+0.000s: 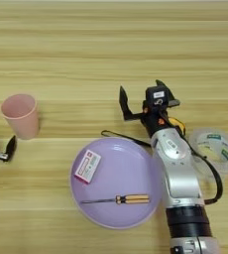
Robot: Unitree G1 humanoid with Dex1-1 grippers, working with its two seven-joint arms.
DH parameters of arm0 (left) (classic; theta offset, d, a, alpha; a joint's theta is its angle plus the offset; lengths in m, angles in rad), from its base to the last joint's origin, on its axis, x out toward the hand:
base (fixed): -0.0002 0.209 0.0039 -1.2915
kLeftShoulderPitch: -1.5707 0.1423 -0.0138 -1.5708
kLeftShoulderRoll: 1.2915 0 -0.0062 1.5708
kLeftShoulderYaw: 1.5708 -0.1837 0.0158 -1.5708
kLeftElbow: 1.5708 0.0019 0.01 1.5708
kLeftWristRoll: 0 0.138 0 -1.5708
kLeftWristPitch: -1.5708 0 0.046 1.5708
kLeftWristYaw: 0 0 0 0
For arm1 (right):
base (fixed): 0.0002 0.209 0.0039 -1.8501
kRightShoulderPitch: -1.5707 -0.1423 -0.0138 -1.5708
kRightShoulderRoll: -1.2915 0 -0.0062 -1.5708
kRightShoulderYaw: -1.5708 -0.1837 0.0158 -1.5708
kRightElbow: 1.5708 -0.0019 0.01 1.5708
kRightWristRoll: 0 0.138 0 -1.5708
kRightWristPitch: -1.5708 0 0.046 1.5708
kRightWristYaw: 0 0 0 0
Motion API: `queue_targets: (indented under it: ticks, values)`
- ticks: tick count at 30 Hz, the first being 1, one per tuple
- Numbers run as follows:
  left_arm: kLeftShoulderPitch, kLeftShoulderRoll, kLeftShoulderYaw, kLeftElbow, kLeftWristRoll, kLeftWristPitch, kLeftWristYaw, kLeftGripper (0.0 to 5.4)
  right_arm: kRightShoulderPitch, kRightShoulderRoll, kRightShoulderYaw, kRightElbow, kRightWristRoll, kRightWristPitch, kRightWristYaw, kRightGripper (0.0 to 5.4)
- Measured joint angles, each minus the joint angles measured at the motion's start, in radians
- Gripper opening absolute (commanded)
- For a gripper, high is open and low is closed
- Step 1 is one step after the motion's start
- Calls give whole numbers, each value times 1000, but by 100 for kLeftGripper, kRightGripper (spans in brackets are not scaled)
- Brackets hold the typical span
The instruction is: Move the objects on the table
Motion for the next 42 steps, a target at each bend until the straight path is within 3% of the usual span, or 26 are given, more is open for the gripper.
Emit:
queue_targets:
  ticks: [7, 11, 24, 42]
  values:
    - [-11, 1, 7, 22, 2, -9, 29, 536, 0, 0, 0, 0, 0, 0, 0, 540]
    - [-28, -21, -6, 47, 6, -23, 60, 536, 0, 0, 1, 0, 0, 0, 0, 540]
    - [-137, -142, -29, 232, 1, -170, 123, 536, 1, -1, 0, -13, 1, 0, 5, 540]
    - [-242, -168, -39, 424, 37, -312, 201, 536, 2, -7, -14, -13, 2, -1, 26, 540]
